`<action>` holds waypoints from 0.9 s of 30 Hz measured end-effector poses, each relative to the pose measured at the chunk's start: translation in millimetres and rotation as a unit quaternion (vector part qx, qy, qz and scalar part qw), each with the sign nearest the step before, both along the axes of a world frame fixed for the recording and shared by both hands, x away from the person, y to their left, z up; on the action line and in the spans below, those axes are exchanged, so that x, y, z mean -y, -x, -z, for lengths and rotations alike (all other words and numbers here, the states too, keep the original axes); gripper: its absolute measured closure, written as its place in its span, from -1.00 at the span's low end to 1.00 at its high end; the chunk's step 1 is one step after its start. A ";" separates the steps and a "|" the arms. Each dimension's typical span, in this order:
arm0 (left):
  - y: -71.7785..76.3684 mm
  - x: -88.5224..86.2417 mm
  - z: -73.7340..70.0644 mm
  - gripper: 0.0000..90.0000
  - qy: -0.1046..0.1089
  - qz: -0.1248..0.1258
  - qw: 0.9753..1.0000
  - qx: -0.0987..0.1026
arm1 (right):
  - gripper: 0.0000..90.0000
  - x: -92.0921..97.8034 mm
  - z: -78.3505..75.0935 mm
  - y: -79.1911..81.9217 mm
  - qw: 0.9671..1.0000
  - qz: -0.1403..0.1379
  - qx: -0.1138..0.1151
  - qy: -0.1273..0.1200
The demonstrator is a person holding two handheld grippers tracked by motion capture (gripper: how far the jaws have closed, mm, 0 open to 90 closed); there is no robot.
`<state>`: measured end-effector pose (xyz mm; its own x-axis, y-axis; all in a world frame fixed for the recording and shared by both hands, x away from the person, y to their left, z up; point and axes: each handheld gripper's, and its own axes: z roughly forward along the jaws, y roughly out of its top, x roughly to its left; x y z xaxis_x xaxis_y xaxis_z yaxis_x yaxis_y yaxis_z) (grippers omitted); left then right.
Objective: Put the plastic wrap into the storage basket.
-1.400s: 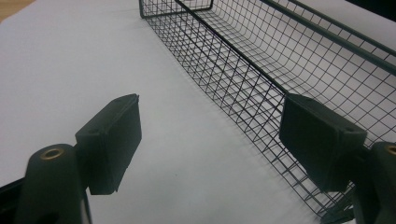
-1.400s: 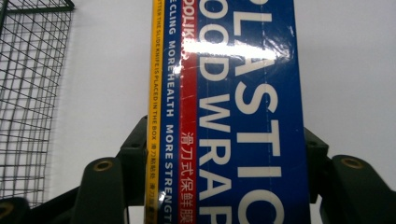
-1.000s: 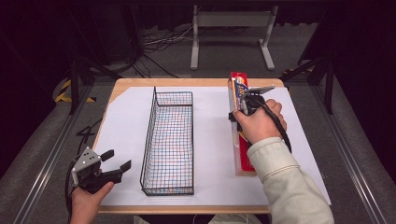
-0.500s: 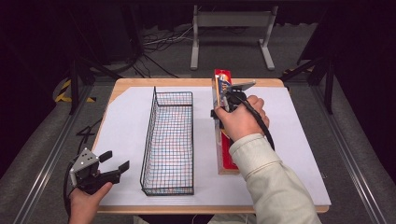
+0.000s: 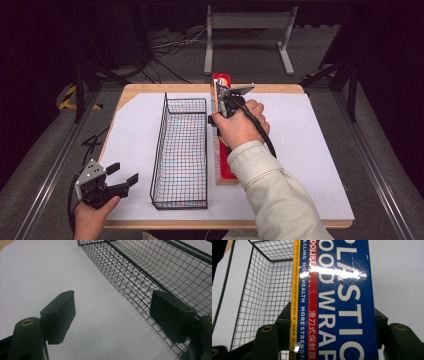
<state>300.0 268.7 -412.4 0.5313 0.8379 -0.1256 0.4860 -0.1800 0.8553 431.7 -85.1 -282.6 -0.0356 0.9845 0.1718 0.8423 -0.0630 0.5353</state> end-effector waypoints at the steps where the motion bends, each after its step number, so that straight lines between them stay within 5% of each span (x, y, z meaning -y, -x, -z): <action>1: -0.2 -0.5 0.3 -0.52 0.003 -0.001 1.000 0.000 | -0.10 -2.2 0.4 -0.7 1.000 0.001 -0.001 0.000; 27: -6.7 4.4 -2.9 -0.52 0.013 0.004 1.000 0.005 | -0.11 -57.4 13.8 -4.2 1.000 0.019 0.014 -0.005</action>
<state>306.7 264.4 -409.5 0.5399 0.8298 -0.1410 0.4753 -0.1623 0.8647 435.9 -27.7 -296.4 -0.0032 0.9834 0.1812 0.8236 -0.1002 0.5583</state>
